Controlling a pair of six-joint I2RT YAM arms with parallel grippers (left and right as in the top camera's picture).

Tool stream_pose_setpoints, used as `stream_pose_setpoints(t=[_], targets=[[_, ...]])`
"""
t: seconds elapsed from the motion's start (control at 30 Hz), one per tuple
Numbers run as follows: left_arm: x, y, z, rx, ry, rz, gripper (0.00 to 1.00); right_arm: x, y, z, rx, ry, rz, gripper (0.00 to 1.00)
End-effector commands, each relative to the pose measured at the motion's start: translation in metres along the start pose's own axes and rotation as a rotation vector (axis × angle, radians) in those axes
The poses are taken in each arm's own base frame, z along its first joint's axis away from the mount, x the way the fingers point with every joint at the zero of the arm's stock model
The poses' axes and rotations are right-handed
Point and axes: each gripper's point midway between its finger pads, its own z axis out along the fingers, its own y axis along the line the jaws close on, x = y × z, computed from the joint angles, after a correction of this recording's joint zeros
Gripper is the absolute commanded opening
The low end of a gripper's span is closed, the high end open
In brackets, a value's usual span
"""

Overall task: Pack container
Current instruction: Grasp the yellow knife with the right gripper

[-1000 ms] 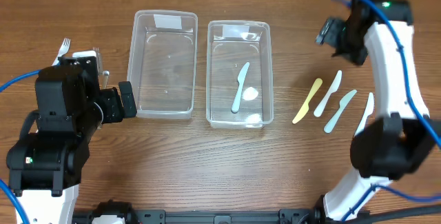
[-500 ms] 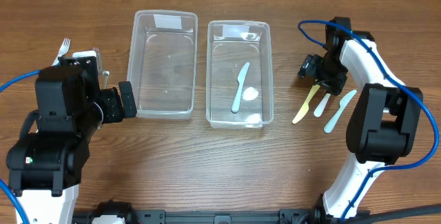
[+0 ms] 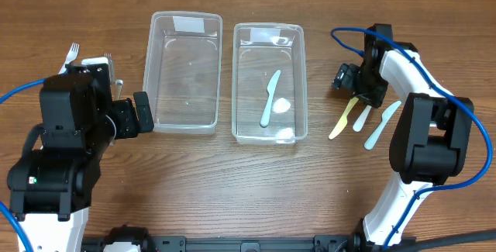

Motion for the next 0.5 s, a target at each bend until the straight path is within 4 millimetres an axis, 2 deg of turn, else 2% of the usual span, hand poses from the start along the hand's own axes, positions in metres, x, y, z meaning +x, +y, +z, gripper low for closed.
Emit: stream_pose_setpoints(t=[0.0, 0.13, 0.37, 0.47], targets=[[-0.0078, -0.0030, -0.0066, 0.020, -0.024, 0.000, 1.00, 0.0173, -0.0083, 0.0169, 0.016, 0.045, 0.001, 0.87], [-0.0076, -0.0041, -0.0066, 0.026, -0.023, 0.000, 1.00, 0.0205, -0.0096, 0.0196, 0.019, 0.052, 0.001, 0.78], [-0.0077, -0.0041, -0.0066, 0.026, -0.023, 0.000, 1.00, 0.0221, -0.0101, 0.0195, 0.021, 0.059, 0.000, 0.45], [-0.0077, -0.0041, -0.0066, 0.026, -0.023, 0.000, 1.00, 0.0222, -0.0102, 0.0195, 0.021, 0.059, 0.000, 0.36]])
